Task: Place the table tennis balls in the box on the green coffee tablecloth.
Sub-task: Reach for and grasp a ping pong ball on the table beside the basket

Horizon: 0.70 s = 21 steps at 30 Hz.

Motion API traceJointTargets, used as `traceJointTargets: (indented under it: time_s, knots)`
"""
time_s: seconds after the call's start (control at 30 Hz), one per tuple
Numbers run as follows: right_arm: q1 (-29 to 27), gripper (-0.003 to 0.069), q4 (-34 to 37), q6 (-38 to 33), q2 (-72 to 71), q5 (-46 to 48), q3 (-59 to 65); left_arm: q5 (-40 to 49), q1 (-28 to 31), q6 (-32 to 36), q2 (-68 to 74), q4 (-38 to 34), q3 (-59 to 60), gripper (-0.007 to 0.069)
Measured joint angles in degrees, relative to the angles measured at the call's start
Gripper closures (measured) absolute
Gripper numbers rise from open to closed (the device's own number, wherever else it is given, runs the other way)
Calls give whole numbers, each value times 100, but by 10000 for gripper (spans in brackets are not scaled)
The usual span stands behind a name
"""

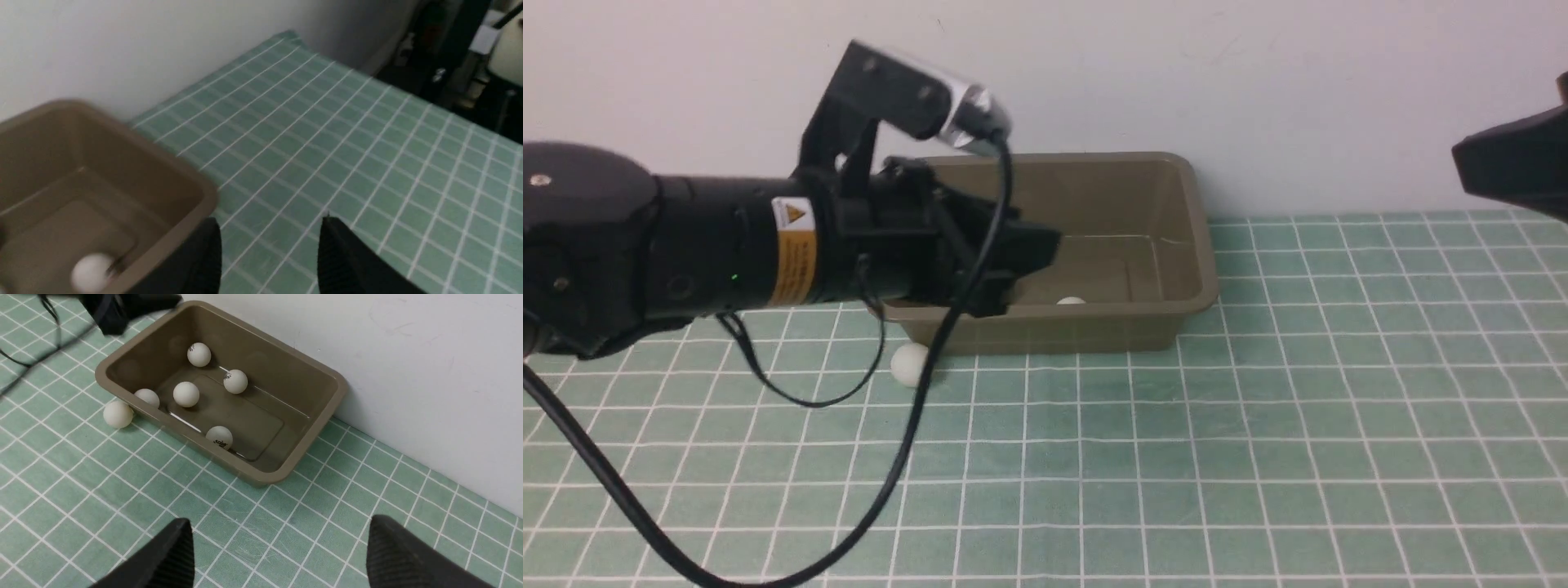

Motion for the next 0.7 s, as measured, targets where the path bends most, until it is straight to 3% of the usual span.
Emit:
traceJointTargets:
  time_s: [0.27, 0.5, 0.7]
  knots:
    - [0, 144, 0, 0, 0, 17, 0, 45, 1578, 39, 0, 0, 1013, 323]
    - [0, 144, 0, 0, 0, 5, 0, -444, 1871, 165, 0, 0, 1183, 323]
    - [0, 144, 0, 0, 0, -126, 0, -1973, 1871, 182, -25, 5, 1183, 324]
